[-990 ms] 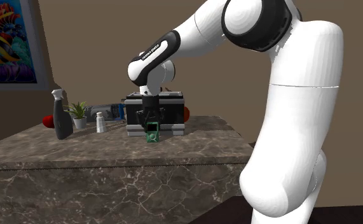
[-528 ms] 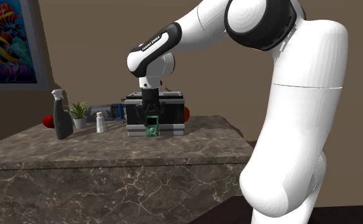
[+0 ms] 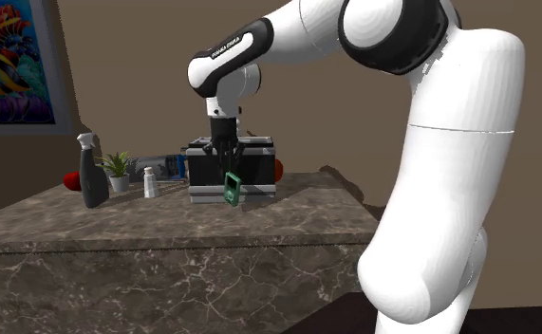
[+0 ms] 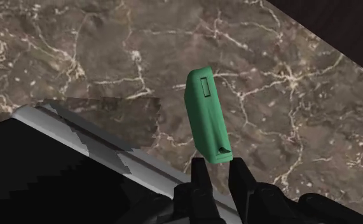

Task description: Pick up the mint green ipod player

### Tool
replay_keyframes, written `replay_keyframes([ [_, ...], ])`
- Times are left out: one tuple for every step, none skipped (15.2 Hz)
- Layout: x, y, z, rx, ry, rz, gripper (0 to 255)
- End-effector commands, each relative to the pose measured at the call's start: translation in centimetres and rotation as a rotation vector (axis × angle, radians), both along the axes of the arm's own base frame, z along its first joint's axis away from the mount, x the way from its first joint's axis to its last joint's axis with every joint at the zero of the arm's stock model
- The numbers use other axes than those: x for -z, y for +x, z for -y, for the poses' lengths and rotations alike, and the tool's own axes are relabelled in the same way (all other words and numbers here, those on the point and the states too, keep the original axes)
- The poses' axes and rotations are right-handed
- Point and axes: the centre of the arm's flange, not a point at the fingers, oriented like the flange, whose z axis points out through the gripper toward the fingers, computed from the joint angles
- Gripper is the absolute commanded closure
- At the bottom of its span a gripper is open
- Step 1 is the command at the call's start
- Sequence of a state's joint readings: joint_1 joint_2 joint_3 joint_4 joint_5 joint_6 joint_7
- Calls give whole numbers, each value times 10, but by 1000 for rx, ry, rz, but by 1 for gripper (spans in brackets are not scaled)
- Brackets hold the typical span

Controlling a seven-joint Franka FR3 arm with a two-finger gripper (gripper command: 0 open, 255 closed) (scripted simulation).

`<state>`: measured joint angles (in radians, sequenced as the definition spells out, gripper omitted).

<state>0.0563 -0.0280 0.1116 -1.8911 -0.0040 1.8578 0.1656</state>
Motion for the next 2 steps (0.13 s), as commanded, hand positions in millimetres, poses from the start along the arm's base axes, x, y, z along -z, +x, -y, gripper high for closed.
replay_keyframes([
  [-7, -1, 1, 0, 0, 0, 255],
  [-7, 0, 1, 0, 0, 0, 255],
])
